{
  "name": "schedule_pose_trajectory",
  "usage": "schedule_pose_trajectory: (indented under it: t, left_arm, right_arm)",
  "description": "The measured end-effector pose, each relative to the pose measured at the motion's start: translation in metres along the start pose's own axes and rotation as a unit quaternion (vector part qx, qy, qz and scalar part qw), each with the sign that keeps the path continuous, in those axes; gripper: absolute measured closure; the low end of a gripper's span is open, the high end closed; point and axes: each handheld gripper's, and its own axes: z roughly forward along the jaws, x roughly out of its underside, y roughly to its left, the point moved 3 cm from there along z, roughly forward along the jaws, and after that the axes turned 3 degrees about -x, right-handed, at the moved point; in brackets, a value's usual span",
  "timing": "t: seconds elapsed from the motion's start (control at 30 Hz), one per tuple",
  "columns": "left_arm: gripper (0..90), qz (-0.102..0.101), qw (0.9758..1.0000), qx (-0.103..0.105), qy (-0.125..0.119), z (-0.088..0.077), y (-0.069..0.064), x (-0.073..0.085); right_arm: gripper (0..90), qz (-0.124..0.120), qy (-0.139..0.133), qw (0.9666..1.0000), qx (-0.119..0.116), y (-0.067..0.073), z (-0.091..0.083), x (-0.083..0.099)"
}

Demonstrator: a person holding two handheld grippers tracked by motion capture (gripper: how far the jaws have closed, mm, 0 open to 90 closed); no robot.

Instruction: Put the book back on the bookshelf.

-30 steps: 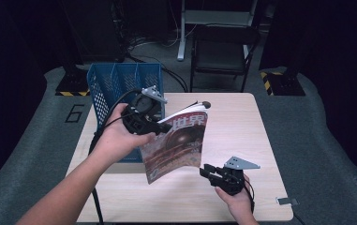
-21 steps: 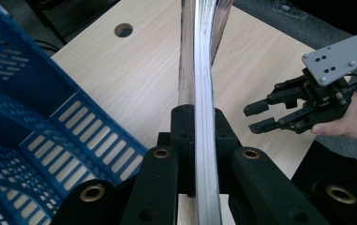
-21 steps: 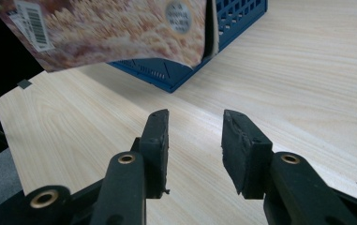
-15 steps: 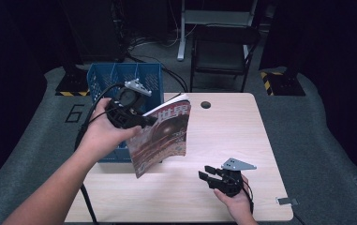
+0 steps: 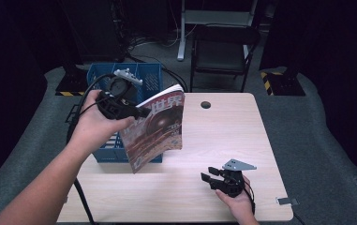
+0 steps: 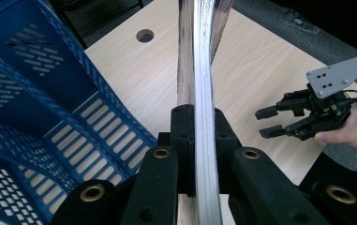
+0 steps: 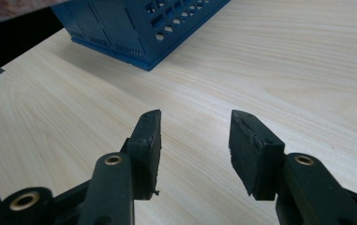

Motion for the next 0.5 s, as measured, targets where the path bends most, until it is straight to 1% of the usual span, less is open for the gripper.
schedule_pose_trajectory:
  t: [0.03, 0.07, 0.1, 0.13, 0.17, 0.2, 0.27, 0.3, 0.37, 0.4, 0.47, 0.5]
  left_arm:
    - [83.8, 0.001, 1.0000, -0.002, -0.001, -0.001, 0.002, -0.001]
    - [83.8, -0.003, 1.0000, -0.003, -0.001, -0.002, 0.002, -0.002]
    - [83.8, -0.002, 1.0000, -0.005, -0.002, -0.003, 0.004, -0.002]
    - [83.8, -0.006, 1.0000, -0.006, -0.002, -0.004, 0.005, -0.003]
    - [83.8, -0.007, 0.9999, -0.011, -0.003, -0.006, 0.009, -0.004]
    - [83.8, -0.007, 0.9999, -0.011, -0.003, -0.006, 0.009, -0.004]
    - [83.8, -0.012, 0.9998, -0.012, -0.004, -0.008, 0.012, -0.005]
    - [83.8, -0.013, 0.9998, -0.015, -0.003, -0.009, 0.014, -0.005]
    - [83.8, -0.017, 0.9997, -0.019, -0.004, -0.010, 0.017, -0.006]
    - [83.8, -0.021, 0.9997, -0.015, -0.001, -0.011, 0.019, -0.006]
    - [83.8, -0.029, 0.9993, -0.021, -0.005, -0.011, 0.021, -0.006]
    - [83.8, -0.035, 0.9991, -0.023, -0.004, -0.012, 0.025, -0.006]
  right_arm:
    - [53.6, 0.000, 0.000, 1.0000, 0.000, 0.000, 0.000, 0.000]
    - [53.3, 0.000, 0.001, 1.0000, 0.007, -0.001, 0.001, 0.000]
    - [53.1, 0.000, 0.002, 1.0000, 0.008, -0.001, 0.001, 0.001]
    - [52.9, -0.001, 0.004, 1.0000, 0.003, -0.001, 0.001, 0.001]
    - [52.8, -0.001, 0.004, 0.9999, 0.010, -0.003, 0.002, 0.002]
    - [52.8, -0.004, 0.007, 0.9999, 0.006, -0.003, 0.001, 0.002]
    - [52.8, 0.000, 0.009, 1.0000, 0.004, -0.003, 0.001, 0.002]
    - [52.8, -0.003, 0.009, 0.9999, 0.006, -0.003, 0.002, 0.003]
    - [52.8, -0.001, 0.009, 0.9999, 0.010, -0.004, 0.003, 0.003]
    - [52.8, 0.003, 0.010, 0.9999, 0.011, -0.004, 0.003, 0.003]
    - [52.8, 0.000, 0.013, 0.9999, 0.007, -0.004, 0.002, 0.004]
    - [52.9, -0.002, 0.012, 0.9999, 0.007, -0.004, 0.003, 0.004]
